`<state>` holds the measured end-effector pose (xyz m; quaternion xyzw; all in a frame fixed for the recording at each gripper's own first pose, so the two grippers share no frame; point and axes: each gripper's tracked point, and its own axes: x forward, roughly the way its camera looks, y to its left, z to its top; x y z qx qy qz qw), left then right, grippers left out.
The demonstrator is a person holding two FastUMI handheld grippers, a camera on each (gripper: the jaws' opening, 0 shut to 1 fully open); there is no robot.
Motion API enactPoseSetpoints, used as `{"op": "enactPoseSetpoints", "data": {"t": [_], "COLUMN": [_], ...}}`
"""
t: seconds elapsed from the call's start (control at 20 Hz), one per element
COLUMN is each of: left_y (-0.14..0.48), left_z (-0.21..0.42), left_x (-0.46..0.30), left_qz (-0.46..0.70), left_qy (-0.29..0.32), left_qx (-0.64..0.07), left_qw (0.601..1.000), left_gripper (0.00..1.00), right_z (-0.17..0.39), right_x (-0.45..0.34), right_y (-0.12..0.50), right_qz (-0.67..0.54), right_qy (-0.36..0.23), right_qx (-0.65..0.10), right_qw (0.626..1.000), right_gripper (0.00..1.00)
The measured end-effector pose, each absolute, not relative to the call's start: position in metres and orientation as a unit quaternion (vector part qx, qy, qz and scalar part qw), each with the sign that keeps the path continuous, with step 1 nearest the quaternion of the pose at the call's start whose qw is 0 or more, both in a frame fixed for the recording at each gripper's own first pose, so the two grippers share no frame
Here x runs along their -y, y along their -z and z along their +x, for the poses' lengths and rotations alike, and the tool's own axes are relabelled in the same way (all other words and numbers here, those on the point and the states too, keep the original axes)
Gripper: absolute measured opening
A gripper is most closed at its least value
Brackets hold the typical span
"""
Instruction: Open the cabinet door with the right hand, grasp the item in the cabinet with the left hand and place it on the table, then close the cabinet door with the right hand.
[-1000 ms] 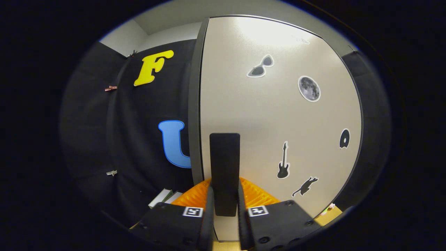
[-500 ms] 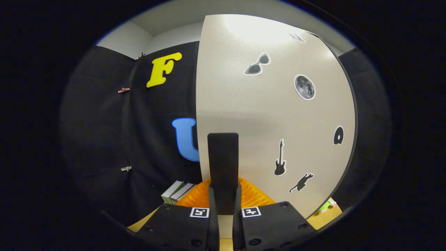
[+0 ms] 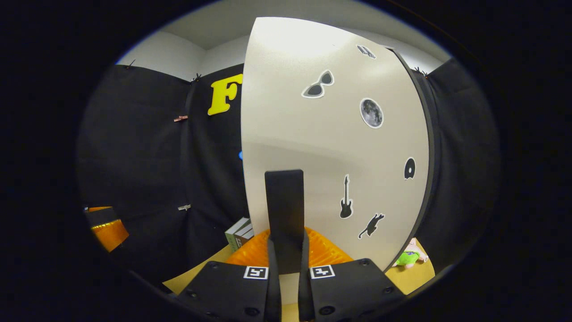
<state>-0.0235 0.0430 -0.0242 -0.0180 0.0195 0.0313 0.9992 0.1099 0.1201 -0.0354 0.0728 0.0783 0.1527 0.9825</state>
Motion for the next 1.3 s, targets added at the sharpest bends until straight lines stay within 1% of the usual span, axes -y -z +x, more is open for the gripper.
{"op": "enactPoseSetpoints", "data": {"t": [0.25, 0.55, 0.95, 1.3], "left_y": [0.018, 0.013, 0.013, 0.010], "left_z": [-0.029, -0.029, -0.011, 0.001], "left_x": [-0.024, 0.003, 0.056, 0.084], "left_qz": [-0.013, -0.014, -0.021, -0.027], "left_qy": [-0.025, -0.020, 0.007, 0.012], "left_qx": [-0.016, -0.014, -0.019, -0.017], "left_qw": [0.999, 1.000, 1.000, 0.999], "left_gripper": [0.94, 0.94, 0.94, 0.94], "right_z": [0.093, 0.076, 0.069, 0.074], "right_x": [-0.100, -0.070, -0.029, 0.001], "right_y": [0.034, 0.033, 0.034, 0.035], "right_qz": [0.079, 0.084, 0.085, 0.068], "right_qy": [-0.158, -0.137, -0.080, -0.035], "right_qx": [-0.078, -0.087, -0.089, -0.084], "right_qw": [0.981, 0.983, 0.989, 0.994], "right_gripper": [0.19, 0.18, 0.17, 0.17]}}
